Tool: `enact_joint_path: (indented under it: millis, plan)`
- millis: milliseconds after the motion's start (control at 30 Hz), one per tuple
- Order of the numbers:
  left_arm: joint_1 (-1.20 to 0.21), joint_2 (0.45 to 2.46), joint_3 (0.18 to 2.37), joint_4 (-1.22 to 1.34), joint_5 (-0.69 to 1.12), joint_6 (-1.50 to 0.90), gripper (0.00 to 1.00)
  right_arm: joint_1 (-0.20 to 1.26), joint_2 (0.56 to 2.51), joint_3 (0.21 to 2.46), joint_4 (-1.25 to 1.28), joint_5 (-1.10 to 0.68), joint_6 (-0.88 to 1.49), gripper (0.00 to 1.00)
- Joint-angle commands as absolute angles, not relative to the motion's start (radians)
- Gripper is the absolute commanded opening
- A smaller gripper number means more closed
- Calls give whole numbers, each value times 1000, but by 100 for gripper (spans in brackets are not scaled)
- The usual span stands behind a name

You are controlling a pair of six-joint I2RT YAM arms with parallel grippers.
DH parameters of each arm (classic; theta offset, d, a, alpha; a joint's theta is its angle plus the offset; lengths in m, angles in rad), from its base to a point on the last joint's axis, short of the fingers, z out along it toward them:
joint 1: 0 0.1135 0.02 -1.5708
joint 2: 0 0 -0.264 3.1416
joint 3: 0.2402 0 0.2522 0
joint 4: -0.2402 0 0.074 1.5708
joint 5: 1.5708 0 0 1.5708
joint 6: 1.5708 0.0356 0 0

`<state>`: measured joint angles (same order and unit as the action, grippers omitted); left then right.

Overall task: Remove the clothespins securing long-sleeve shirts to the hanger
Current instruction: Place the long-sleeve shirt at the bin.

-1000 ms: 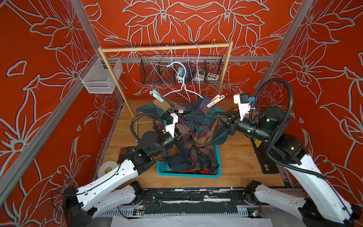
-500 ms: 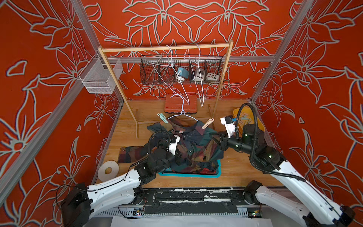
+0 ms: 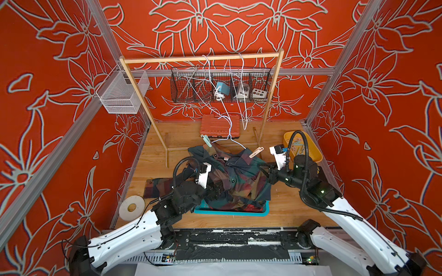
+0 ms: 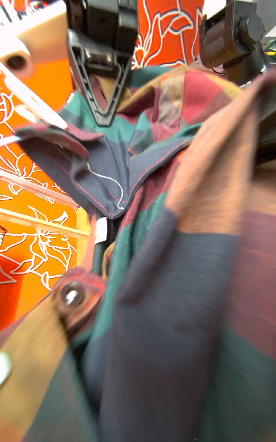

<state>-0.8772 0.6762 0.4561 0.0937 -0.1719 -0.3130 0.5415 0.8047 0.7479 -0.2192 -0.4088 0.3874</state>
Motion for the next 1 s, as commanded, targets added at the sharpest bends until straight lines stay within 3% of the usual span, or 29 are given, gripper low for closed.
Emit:
enact_joint_path:
  millis: [0,200,267,333,600,967]
  plan:
    - [-882,642,506,-4,-200,-306,83,506,779,748,-171,-432,365,0]
    - [-882,575,587,-139,-243,-278,83,462,770,739,-187,-445,347,0]
    - [-882,559,626,-157,-240,-240,70,457,773,737,-186,-451,345,0]
    - [-882,571,689,-172,-227,-186,65,452,784,737,-184,-465,344,0]
    - [-882,739,923,-163,-178,32,77,451,798,765,-216,-481,294,0]
    - [-817,955,1050,7,-165,103,79,454,787,769,-233,-552,212,0]
